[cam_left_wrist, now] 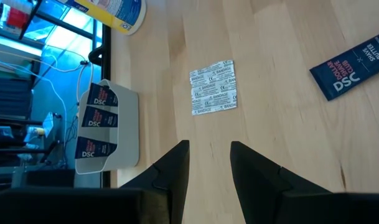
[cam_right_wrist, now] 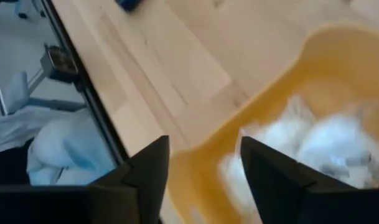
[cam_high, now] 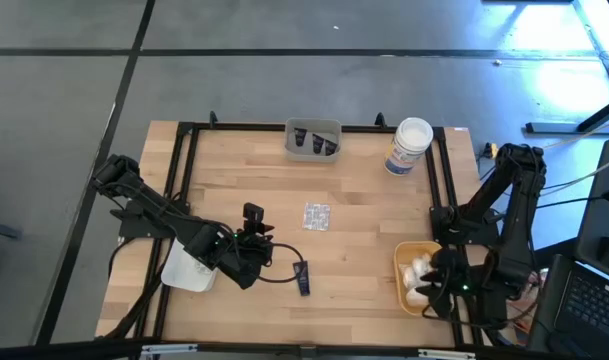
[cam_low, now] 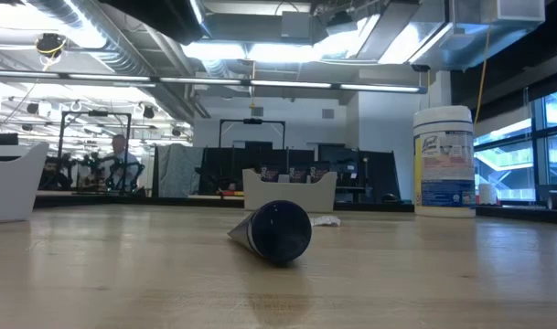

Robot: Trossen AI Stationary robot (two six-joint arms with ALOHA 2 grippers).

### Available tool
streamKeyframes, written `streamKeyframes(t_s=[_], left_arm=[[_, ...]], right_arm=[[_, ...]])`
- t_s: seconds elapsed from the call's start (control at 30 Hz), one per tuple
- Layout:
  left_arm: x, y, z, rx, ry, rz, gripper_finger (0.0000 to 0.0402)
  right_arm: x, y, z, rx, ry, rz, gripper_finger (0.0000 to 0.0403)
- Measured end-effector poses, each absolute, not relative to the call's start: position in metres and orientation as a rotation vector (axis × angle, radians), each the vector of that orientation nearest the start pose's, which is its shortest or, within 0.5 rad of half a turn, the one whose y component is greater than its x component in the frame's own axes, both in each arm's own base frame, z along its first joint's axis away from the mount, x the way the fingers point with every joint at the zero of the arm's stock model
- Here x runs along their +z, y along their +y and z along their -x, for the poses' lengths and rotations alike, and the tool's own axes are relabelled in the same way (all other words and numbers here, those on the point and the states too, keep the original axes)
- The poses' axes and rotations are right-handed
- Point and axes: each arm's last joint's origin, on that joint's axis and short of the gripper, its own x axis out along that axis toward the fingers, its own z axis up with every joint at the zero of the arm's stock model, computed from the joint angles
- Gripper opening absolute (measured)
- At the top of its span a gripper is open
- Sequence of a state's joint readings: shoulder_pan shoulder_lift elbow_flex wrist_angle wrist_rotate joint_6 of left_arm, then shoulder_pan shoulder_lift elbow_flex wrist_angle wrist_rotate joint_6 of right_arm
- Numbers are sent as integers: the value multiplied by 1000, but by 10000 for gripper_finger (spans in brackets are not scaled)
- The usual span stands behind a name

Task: Pick & Place Travel size toiletries
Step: Put the shave cream into the gray bin

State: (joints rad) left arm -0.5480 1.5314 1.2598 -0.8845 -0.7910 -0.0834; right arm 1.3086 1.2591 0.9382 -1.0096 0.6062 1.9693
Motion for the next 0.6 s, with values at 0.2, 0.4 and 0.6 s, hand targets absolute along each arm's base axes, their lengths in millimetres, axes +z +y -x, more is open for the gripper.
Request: streamKeyframes(t_s=[0.2, 0.4, 0.6], left_arm=[[280, -138, -266, 252, 874, -625, 114], [279, -139, -266, 239, 878, -617, 114], [278, -140, -266, 191, 899, -581, 114]], right_arm=[[246, 192, -91, -349, 824, -657, 248], [249, 184, -115, -368, 749, -603, 278], [256, 184, -143, -281, 661, -516, 285]])
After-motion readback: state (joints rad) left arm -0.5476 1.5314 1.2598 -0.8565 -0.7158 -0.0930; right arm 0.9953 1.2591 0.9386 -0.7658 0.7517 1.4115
